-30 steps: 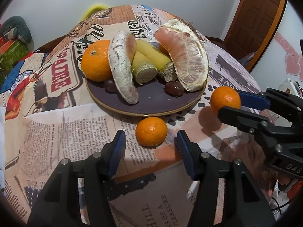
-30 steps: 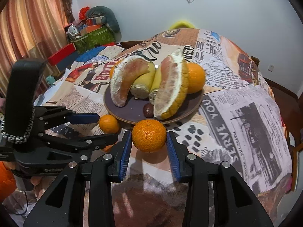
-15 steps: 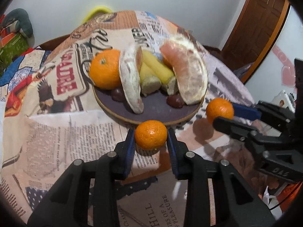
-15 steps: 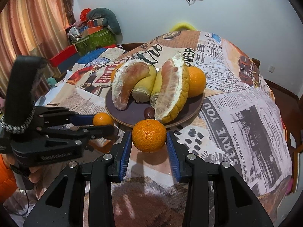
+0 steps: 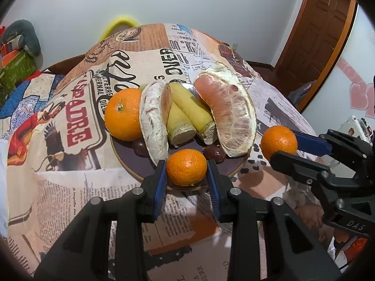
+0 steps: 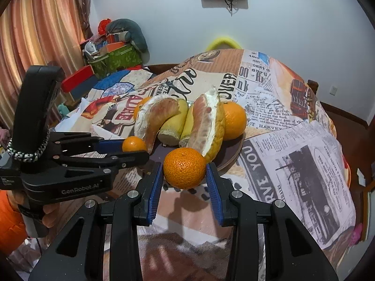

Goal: Organize fruits
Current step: 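Place both mandarins on the plate rim and open both tools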

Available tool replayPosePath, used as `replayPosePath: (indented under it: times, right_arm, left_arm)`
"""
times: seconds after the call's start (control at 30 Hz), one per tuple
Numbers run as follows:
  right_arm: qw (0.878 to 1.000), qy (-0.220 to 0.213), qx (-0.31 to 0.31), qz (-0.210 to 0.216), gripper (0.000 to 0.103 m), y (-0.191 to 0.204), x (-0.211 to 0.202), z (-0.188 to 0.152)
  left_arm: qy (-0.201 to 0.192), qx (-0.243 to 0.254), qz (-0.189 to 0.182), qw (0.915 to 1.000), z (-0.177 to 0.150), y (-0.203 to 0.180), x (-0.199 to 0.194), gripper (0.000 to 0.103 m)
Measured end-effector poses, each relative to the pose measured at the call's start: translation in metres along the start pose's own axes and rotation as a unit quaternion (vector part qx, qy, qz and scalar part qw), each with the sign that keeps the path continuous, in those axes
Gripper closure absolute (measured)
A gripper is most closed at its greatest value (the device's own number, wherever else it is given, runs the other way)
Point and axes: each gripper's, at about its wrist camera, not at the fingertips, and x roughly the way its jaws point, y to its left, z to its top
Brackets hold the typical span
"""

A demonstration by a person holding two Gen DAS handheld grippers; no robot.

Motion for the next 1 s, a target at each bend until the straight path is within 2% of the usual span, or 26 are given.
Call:
replayPosePath:
  times: [0.13,0.47,0.7,1.0]
  right_arm:
    - [1.000,-0.003,0.001,0.001,0.069,-0.001,0.001,0.003]
    - [1.000,-0.003,-0.013,0.007,0.069,0.007,0.015,0.016]
    - [1.000,0.009,-0.026,0.005,0.069,0.013,0.039,0.026]
    - [0.999,0.026,-0.039,0.008,0.069,0.018,0.061,0.029]
  left_arm:
    - [-0.010,0.007,0.002,0.9999,0.001,-0.001,-0.006,0.063]
    - [-0.047,0.000,0.040,0.9981,0.001,0.025,-0.033,0.063]
    - [-0.050,-0.025,0.048,0.9973,0.001,0.050,-0.032,0.063]
    - [-0.049,-0.029,0.045,0.9973,0.000,0.054,-0.026,0.063]
